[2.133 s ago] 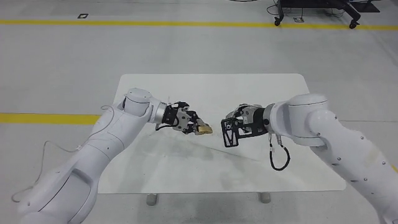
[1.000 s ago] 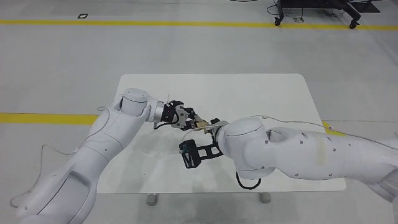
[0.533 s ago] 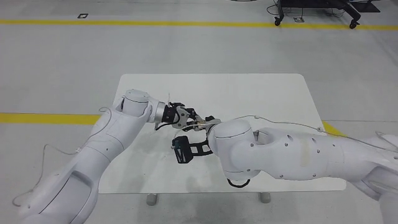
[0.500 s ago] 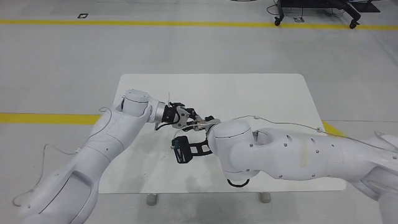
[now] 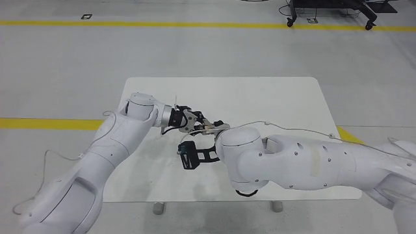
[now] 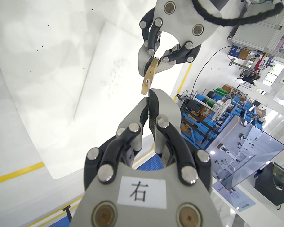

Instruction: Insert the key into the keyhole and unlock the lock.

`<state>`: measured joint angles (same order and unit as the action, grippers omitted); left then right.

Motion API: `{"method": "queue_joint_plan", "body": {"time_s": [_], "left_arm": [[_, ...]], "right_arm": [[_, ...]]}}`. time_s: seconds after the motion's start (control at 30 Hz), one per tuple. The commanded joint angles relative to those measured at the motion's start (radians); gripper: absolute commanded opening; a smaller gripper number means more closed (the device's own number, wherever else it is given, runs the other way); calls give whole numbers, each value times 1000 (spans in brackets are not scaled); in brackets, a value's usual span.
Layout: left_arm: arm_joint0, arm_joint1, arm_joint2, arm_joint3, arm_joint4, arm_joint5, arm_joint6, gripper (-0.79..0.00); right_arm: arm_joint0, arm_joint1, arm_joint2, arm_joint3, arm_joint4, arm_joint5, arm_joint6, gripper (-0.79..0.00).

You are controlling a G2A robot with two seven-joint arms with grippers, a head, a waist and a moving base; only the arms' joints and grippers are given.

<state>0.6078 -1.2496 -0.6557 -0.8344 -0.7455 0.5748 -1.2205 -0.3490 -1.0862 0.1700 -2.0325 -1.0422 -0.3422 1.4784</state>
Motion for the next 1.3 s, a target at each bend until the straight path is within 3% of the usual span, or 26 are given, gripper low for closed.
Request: {"method": "queue_joint_plan", "body": {"time_s": [0.0,1.27], "left_arm": [[2,1,-2,-3,3,2,1,-785],[22,9,-37,-60,74,23,56,-785]], "right_arm": [[-4,0,0,4,2,2,2,-785],[-80,-66,0,128,-130,29,30,-785]]}}
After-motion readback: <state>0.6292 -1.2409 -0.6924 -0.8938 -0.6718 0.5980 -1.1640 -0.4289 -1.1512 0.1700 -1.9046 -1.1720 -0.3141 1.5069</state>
